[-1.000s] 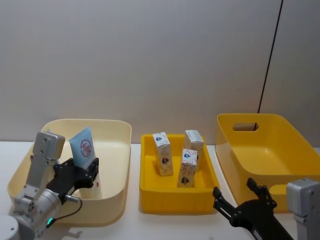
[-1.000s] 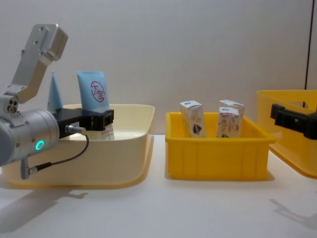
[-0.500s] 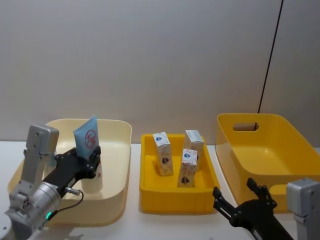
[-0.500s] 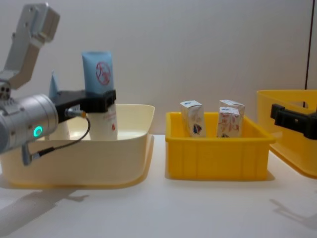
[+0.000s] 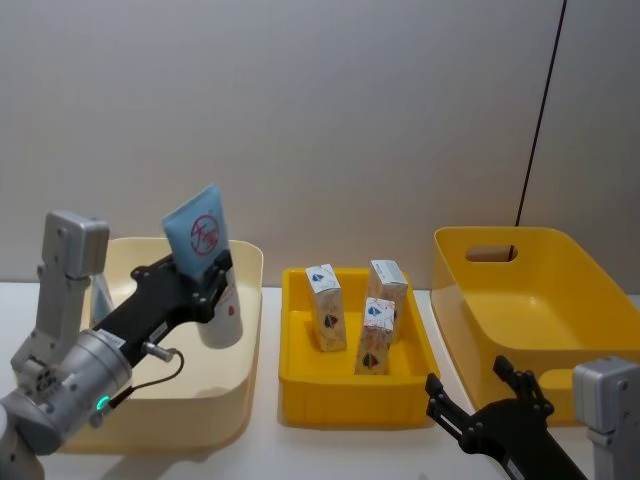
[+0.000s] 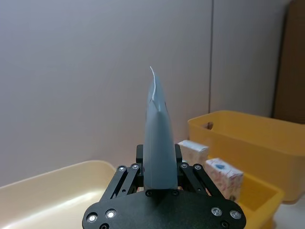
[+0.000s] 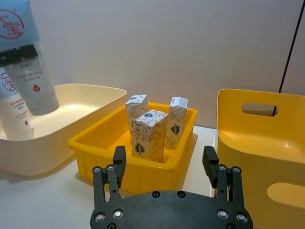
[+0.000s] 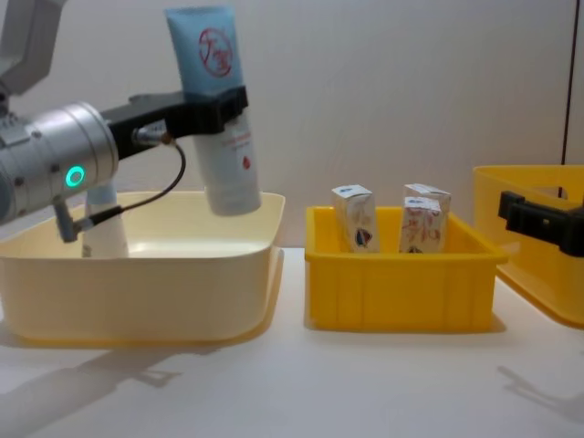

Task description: Bimanual collaborative sorting of washing and personal care products

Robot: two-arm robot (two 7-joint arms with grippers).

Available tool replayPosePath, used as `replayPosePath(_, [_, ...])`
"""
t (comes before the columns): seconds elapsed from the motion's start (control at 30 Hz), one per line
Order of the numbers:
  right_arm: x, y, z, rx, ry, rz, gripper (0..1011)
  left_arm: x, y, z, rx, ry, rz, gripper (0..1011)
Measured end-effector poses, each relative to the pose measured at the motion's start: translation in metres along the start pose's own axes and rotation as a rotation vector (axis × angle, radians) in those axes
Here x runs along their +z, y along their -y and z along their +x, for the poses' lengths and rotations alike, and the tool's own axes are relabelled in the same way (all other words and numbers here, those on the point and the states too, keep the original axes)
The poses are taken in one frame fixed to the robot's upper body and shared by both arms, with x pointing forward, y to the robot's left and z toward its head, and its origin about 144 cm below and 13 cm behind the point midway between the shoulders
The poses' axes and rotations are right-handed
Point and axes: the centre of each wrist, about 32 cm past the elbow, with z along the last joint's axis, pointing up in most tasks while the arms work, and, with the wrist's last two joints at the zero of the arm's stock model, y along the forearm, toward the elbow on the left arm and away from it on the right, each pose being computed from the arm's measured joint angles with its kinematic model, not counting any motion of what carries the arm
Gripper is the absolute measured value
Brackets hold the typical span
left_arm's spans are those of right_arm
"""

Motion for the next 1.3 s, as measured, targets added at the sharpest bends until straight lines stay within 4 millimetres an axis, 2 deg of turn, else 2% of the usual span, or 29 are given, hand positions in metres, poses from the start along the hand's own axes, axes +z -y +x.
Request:
replayPosePath(0.23, [0.000,0.000,0.000,0.000,0.000,0.000,1001,0.012,0.007,-0.005,-0.102,-0.030,-0.052,292])
replayPosePath(0.6, [0.000,0.000,0.000,0.000,0.000,0.000,1001,0.021,0.018,-0.015,-0.262,-0.072,-0.063,294])
replayPosePath(0.9, [0.000,0.000,0.000,0.000,0.000,0.000,1001,0.020,0.024,-0.024,-0.345,-0.072,-0.003,294])
replayPosePath(1.3, [0.000,0.000,0.000,0.000,0.000,0.000,1001,0.015,0.025,-0.032,-0.355,-0.047,0.044,292])
